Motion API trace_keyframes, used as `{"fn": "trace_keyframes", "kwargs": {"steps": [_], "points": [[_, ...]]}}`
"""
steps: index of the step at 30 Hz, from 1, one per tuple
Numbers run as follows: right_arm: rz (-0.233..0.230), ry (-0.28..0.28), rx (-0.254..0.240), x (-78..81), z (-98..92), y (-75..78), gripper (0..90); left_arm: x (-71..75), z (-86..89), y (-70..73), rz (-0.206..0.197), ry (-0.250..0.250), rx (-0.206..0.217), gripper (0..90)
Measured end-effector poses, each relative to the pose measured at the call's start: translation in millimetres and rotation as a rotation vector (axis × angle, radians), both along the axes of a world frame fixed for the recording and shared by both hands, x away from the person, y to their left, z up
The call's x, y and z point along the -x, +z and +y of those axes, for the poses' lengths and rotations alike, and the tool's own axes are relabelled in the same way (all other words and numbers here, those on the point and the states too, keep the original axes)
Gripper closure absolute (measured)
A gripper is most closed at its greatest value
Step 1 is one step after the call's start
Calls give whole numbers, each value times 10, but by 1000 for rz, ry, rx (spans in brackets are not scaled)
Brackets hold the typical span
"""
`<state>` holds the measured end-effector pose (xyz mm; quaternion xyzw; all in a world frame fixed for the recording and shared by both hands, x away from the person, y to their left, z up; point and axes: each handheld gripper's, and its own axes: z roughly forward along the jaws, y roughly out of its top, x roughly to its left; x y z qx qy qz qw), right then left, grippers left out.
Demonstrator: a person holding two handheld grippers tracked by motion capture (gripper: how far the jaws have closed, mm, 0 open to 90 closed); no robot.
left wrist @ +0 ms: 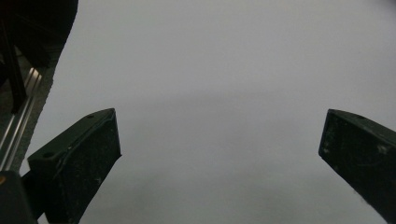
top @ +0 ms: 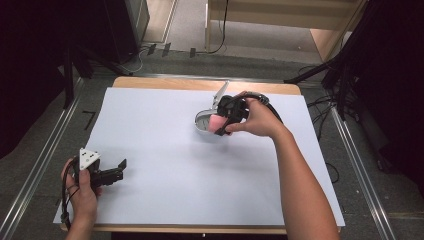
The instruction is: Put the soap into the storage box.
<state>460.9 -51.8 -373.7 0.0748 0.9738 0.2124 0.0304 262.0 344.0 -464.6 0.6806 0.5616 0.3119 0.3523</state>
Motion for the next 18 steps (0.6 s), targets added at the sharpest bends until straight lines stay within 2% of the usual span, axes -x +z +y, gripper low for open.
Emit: {"fn": "trace_keyframes", "kwargs": {"steps": [9,18], "points": [[-13,7,1,-97,65,29,384,0,3,0,0,-1,2,0],[-21,18,-1,-214,146,-5,384,-1,7,3,2,-3,4,0]]}}
